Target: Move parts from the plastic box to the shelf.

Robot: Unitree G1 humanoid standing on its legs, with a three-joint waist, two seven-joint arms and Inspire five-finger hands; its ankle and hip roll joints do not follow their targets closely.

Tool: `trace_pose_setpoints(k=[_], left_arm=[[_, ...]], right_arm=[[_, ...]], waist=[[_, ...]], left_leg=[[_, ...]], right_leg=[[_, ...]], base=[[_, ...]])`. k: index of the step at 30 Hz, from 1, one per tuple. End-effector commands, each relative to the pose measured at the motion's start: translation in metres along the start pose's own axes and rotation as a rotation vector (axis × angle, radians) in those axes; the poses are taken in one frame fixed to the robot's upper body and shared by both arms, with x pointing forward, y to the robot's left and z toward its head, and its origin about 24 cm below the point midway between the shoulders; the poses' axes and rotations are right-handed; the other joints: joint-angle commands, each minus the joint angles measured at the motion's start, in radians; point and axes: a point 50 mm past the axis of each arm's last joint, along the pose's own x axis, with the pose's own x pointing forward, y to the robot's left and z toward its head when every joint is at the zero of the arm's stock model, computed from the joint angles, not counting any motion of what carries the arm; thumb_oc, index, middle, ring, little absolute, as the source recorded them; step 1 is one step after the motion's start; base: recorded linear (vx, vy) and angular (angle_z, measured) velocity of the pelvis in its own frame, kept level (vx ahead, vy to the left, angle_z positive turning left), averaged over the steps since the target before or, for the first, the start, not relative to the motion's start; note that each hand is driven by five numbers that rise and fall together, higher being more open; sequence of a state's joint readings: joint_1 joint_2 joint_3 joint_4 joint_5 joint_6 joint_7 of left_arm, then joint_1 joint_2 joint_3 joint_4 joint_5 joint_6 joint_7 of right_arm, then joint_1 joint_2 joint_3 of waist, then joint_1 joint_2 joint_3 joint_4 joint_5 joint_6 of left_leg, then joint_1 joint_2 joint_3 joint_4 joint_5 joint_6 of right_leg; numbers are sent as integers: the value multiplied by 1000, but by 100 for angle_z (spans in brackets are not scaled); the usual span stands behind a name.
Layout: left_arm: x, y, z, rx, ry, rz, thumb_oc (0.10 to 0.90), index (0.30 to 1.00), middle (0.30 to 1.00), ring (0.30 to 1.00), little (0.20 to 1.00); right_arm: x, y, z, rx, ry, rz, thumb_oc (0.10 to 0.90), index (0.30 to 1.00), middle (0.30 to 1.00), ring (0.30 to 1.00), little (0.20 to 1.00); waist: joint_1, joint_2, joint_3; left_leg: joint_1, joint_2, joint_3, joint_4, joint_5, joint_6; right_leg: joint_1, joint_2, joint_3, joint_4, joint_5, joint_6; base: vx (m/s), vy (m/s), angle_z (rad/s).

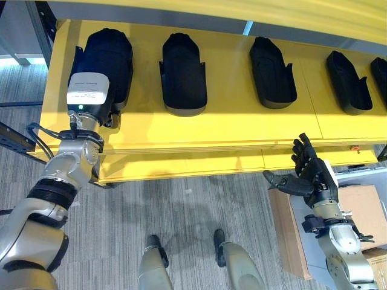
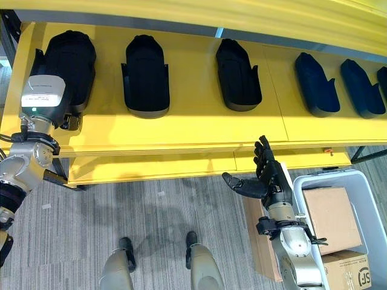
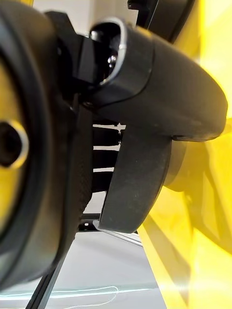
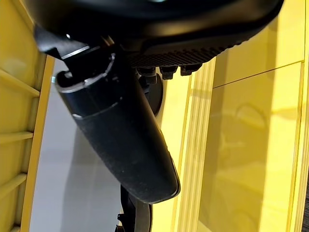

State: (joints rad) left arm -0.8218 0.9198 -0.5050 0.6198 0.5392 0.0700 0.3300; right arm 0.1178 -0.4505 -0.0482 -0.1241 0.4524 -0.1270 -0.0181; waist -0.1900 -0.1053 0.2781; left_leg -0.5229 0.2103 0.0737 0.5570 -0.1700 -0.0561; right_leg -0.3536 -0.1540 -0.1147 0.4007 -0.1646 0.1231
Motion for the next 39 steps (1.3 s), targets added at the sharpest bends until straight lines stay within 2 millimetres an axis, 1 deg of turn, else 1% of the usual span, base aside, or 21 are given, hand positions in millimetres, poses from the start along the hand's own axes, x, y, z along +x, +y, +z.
trace_pose_setpoints(k=[1,6,16,17,18,24,28,31,36,39], left_arm=[[22,63,-5,-89,59,302,400,300,300,300,300],[24,63,-3,-91,61,303,400,300,300,300,300],[24,60,-11,-63,91,272,400,300,300,300,300],[25,60,-11,-66,93,271,680,693,693,693,693],[25,61,-10,-65,90,271,900,1000,1000,1000,1000],[26,62,-9,-48,68,252,900,1000,1000,1000,1000],[26,69,-7,1,20,227,900,1000,1000,1000,1000],[25,72,-5,6,-6,214,900,1000,1000,1000,1000],[20,79,1,33,-73,203,900,1000,1000,1000,1000],[16,78,3,17,-97,195,900,1000,1000,1000,1000]], right_arm=[[3,-7,52,-74,-248,17,900,1000,1000,1000,1000],[3,-7,53,-78,-254,12,900,1000,1000,1000,1000],[1,-9,53,-79,-252,6,900,1000,1000,1000,1000],[1,-9,53,-80,-251,4,900,1000,1000,1000,1000],[0,-9,53,-83,-250,5,900,1000,1000,1000,1000],[0,-9,52,-81,-246,8,900,1000,1000,1000,1000],[0,-12,53,-87,-241,8,900,1000,1000,1000,1000],[-1,-13,53,-91,-239,7,900,1000,1000,1000,1000],[-2,-16,48,-88,-210,-2,900,1000,1000,1000,1000],[-4,-17,47,-83,-208,-8,900,1000,1000,1000,1000]], waist=[[-12,14,-72],[-14,12,-72],[-15,11,-70],[-15,11,-70],[-14,10,-70],[-14,10,-70],[-9,12,-68],[-5,15,-69],[4,19,-68],[8,19,-66]], left_leg=[[34,41,-18,-6,-36,7],[32,40,-17,-3,-37,8],[20,41,-17,2,-39,10],[19,41,-17,3,-39,10],[18,41,-18,3,-39,10],[12,39,-21,5,-38,11],[13,38,-23,4,-38,11],[16,36,-26,1,-37,12],[24,31,-28,-8,-36,11],[25,29,-29,-8,-36,11]], right_leg=[[96,-27,72,-22,-34,21],[93,-27,72,-21,-34,20],[83,-25,74,-17,-32,21],[82,-25,75,-17,-32,21],[82,-25,75,-17,-32,21],[76,-24,72,-12,-31,21],[76,-25,71,-7,-33,20],[77,-26,70,-6,-34,19],[83,-29,63,-2,-41,20],[84,-30,62,0,-42,19]], base=[[0,0,0],[0,0,0],[0,0,0],[0,0,0],[0,0,0],[0,0,0],[0,0,0],[0,0,0],[0,0,1],[0,0,0]])
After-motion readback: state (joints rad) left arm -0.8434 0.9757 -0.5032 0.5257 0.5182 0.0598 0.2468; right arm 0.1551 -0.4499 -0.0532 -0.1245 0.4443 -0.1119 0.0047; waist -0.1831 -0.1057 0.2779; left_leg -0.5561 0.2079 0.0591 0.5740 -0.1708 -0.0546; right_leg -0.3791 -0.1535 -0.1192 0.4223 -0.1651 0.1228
